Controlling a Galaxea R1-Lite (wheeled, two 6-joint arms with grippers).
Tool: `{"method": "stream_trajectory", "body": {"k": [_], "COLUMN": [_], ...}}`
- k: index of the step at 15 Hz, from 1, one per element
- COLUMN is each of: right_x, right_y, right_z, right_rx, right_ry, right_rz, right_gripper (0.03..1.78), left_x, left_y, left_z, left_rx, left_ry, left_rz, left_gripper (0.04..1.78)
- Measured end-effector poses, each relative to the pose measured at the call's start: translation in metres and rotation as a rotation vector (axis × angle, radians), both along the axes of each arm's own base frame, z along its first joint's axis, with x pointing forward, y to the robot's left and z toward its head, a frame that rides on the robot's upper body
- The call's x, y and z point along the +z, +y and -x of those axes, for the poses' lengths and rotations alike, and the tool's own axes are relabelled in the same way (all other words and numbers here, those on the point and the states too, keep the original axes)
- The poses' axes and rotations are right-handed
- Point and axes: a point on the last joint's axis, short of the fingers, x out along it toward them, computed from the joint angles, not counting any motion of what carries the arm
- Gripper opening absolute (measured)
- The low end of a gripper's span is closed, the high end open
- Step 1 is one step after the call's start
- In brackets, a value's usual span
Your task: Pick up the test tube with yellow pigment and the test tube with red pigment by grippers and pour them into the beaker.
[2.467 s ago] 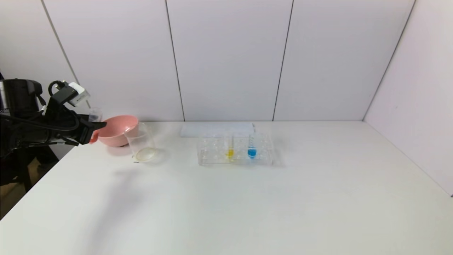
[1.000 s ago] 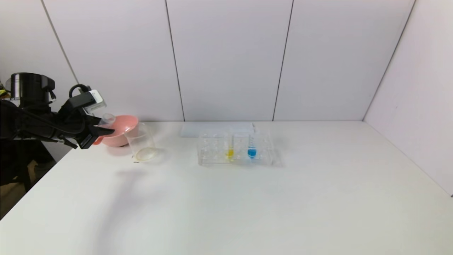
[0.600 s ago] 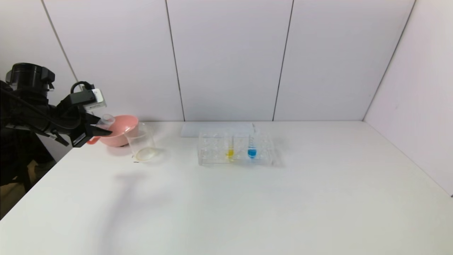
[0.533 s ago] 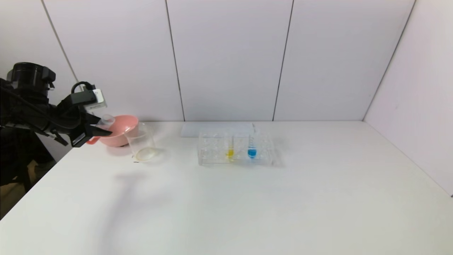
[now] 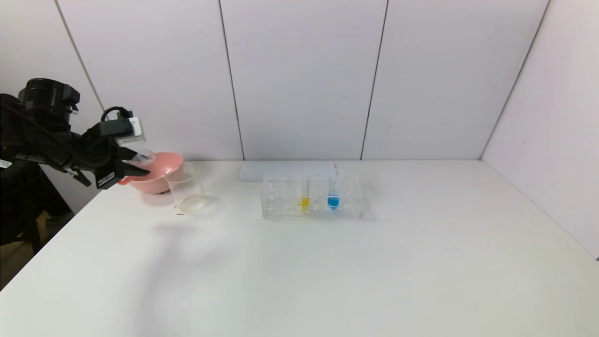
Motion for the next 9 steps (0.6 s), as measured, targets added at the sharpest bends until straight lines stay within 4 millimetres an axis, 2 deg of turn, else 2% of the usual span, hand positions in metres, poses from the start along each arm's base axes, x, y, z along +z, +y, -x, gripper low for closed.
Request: {"method": "stream_trajectory", "body": {"k": [9], "right_x": [0.000], "right_y": [0.000], "right_z": [0.000], "right_rx": [0.000], "right_ry": [0.000], "right_rz": [0.000], "right_gripper": [1.70], "left_x": [-0.004], "left_y": [0.005], "left_z": [-0.018], "left_rx": [-0.062], "left_ry": [0.033], "left_rz": [-0.096], "left_gripper": [0.46]}}
